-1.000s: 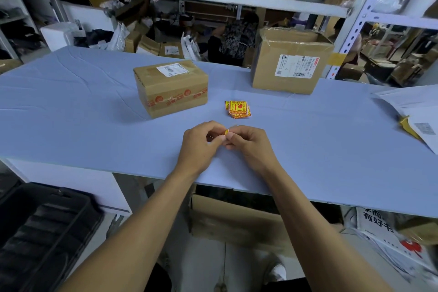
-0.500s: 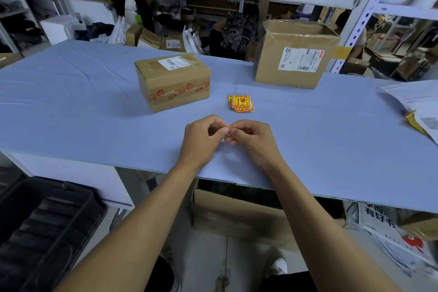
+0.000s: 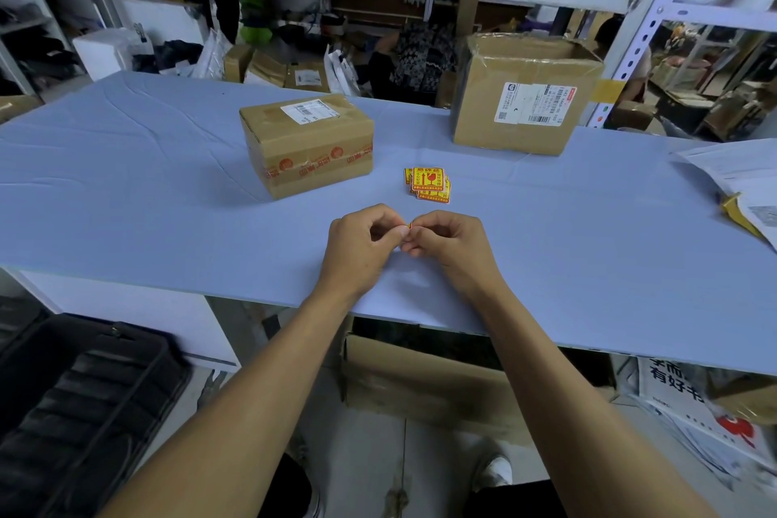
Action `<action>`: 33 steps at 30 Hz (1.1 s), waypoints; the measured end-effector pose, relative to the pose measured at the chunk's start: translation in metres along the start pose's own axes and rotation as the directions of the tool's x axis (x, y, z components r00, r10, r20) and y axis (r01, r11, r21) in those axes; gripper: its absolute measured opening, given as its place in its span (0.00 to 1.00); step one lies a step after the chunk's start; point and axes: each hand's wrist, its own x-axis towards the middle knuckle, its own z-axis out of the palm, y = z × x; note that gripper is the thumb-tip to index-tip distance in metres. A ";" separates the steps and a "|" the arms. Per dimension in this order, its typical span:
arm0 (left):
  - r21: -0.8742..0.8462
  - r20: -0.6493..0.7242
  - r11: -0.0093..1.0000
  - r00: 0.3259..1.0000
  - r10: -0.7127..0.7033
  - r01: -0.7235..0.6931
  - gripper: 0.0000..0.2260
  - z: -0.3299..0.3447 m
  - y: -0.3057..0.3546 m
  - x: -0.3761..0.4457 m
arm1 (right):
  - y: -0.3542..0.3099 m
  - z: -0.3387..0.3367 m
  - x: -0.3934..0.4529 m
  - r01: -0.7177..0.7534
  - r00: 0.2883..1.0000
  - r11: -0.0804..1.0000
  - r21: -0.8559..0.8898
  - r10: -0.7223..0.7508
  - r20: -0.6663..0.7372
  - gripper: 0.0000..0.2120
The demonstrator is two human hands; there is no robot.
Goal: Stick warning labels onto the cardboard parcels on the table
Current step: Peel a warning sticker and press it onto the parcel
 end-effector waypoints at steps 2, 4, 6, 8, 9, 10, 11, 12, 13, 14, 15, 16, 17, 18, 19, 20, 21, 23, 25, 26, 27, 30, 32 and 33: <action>0.002 -0.002 1.000 1.000 -0.001 0.001 0.02 0.000 0.000 0.000 | 0.000 0.000 0.000 0.005 1.000 1.000 -0.006 -0.005 -0.001 0.06; 0.000 -0.005 1.000 1.000 -0.001 0.001 0.02 0.000 0.000 0.000 | 0.001 0.000 0.000 0.008 1.000 1.000 -0.013 -0.008 0.002 0.06; -0.004 -0.004 1.000 1.000 -0.002 0.002 0.02 -0.001 0.000 0.000 | 0.002 0.000 0.000 0.012 1.000 1.000 -0.026 -0.012 0.000 0.06; -0.004 0.001 1.000 1.000 0.002 -0.002 0.02 -0.001 0.000 0.000 | 0.002 0.000 0.000 0.019 1.000 0.999 -0.041 -0.019 -0.002 0.06; -0.007 0.005 1.000 1.000 0.002 -0.002 0.02 -0.001 0.000 0.000 | 0.002 0.000 0.001 0.023 1.000 0.998 -0.053 -0.023 -0.002 0.06; -0.015 0.009 1.000 1.000 0.000 0.000 0.02 -0.002 0.000 0.000 | 0.002 0.000 0.001 0.028 1.000 0.998 -0.064 -0.028 0.001 0.06; -0.024 0.012 1.000 1.000 -0.003 0.004 0.02 -0.002 0.000 0.000 | 0.003 0.000 0.001 0.029 1.000 0.997 -0.070 -0.029 0.004 0.06; -0.029 0.014 1.000 1.000 -0.005 0.006 0.02 -0.003 0.000 0.000 | 0.003 0.000 0.001 0.031 1.000 0.997 -0.068 -0.030 0.008 0.06; -0.027 0.016 1.000 1.000 -0.006 0.007 0.02 -0.003 0.000 0.000 | 0.003 0.000 0.001 0.032 0.999 0.997 -0.066 -0.031 0.010 0.06; -0.019 0.017 1.000 1.000 -0.003 0.003 0.03 -0.003 0.000 0.000 | 0.003 0.000 0.001 0.034 0.999 0.997 -0.064 -0.034 0.012 0.06; -0.006 0.014 1.000 1.000 0.003 -0.003 0.03 -0.002 0.000 0.000 | 0.003 0.000 0.001 0.037 0.999 0.997 -0.062 -0.036 0.012 0.06; 0.010 0.010 1.000 1.000 0.011 -0.011 0.04 -0.002 0.000 0.000 | 0.003 0.000 0.001 0.039 0.999 0.997 -0.061 -0.038 0.014 0.06; 0.025 0.004 1.000 1.000 0.017 -0.017 0.04 -0.001 0.000 0.000 | 0.004 -0.001 0.001 0.041 0.999 0.997 -0.061 -0.040 0.015 0.06; 0.034 -0.002 0.999 1.000 0.018 -0.018 0.05 -0.001 -0.001 0.000 | 0.004 -0.001 0.001 0.043 0.999 0.997 -0.065 -0.042 0.016 0.06; 0.038 -0.005 0.999 1.000 0.014 -0.014 0.05 -0.001 -0.001 0.000 | 0.005 -0.001 0.002 0.044 0.999 0.996 -0.071 -0.043 0.016 0.06; 0.037 -0.007 0.999 1.000 0.010 -0.010 0.05 -0.001 -0.001 0.000 | 0.005 0.000 0.001 0.045 0.999 0.996 -0.075 -0.044 0.015 0.06; 0.036 -0.009 0.999 1.000 0.003 -0.003 0.05 0.000 -0.001 0.000 | 0.005 0.000 0.002 0.045 0.999 0.996 -0.077 -0.044 0.014 0.06; 0.031 -0.017 0.999 1.000 -0.008 0.008 0.06 0.000 -0.001 0.000 | 0.005 0.001 0.001 0.047 0.999 0.996 -0.073 -0.046 0.009 0.06; 0.017 -0.037 1.000 0.999 -0.019 0.020 0.06 0.000 -0.001 0.000 | 0.003 0.002 0.000 0.043 0.999 0.997 -0.067 -0.043 -0.005 0.06; 0.013 -0.049 1.000 0.998 -0.027 0.027 0.05 0.000 -0.001 0.001 | 0.003 0.002 -0.001 0.039 0.999 0.997 -0.072 -0.040 -0.019 0.05; 0.012 -0.059 0.999 0.998 -0.035 0.036 0.05 0.000 -0.002 0.001 | 0.002 0.002 -0.002 0.035 0.999 0.996 -0.084 -0.038 -0.039 0.05; 0.023 -0.073 0.999 0.996 -0.047 0.049 0.05 -0.001 -0.004 0.003 | 0.001 0.003 -0.003 0.021 0.994 0.988 -0.156 -0.037 -0.103 0.07; 0.032 -0.079 0.998 0.996 -0.049 0.051 0.06 -0.001 -0.004 0.002 | -0.001 0.003 -0.001 0.007 0.992 0.979 -0.204 -0.033 -0.123 0.08; 0.034 -0.086 0.998 0.995 -0.051 0.054 0.06 0.000 -0.004 0.002 | -0.002 0.001 0.000 0.003 0.992 0.971 -0.240 -0.033 -0.123 0.08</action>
